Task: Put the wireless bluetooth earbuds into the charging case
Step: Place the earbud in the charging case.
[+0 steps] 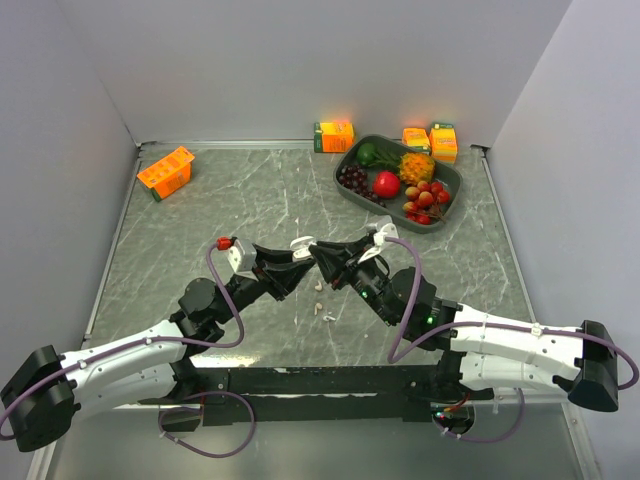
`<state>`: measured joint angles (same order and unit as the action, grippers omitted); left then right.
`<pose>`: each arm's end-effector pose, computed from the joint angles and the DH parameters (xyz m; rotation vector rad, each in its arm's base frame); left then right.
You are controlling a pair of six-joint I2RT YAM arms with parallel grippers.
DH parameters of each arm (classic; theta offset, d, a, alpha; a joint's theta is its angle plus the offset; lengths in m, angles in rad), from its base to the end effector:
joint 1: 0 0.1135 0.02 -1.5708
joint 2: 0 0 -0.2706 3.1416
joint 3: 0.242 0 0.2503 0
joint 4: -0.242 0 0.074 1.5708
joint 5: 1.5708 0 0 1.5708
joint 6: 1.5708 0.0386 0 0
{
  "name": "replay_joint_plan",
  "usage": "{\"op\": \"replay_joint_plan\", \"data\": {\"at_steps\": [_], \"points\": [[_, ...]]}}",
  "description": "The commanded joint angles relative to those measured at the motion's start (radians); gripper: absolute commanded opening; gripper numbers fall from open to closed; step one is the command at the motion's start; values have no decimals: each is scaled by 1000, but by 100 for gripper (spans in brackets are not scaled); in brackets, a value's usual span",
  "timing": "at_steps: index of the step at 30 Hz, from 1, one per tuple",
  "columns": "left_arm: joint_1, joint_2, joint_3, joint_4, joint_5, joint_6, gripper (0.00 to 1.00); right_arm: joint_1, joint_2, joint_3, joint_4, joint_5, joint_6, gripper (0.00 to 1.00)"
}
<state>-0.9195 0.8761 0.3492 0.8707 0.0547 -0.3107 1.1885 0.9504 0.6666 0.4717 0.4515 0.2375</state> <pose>0.1153 -0.1547 0.2890 0.4389 1.2280 -1.0970 0.0975 0.1974 0.3435 -0.2967 1.4282 0.8665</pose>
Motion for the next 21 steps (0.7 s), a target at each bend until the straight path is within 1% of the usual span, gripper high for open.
{"op": "replay_joint_plan", "data": {"at_steps": [1,6,7,9,10,15,16,18,21], "points": [[1,-12,42,68,2,-5,1,11,-19,30,-13,0,5,25],[-1,-12,40,68,2,-4,1,14,-19,42,-24,7,6,37],[1,-12,40,70,2,-4,1,14,-21,45,-24,10,5,41],[-1,-12,39,68,4,-4,1,16,-21,50,-34,13,8,44],[1,-14,39,70,4,-2,1,14,-24,57,-36,15,9,48],[-1,-19,33,70,-1,-2,1,14,-41,82,-61,30,26,59],[1,-19,31,71,-3,-2,1,16,-51,93,-76,35,29,63],[-1,-25,28,68,-4,-1,1,14,-71,106,-90,55,39,67],[-1,-35,20,62,-10,7,2,16,-128,122,-120,91,31,69]]}}
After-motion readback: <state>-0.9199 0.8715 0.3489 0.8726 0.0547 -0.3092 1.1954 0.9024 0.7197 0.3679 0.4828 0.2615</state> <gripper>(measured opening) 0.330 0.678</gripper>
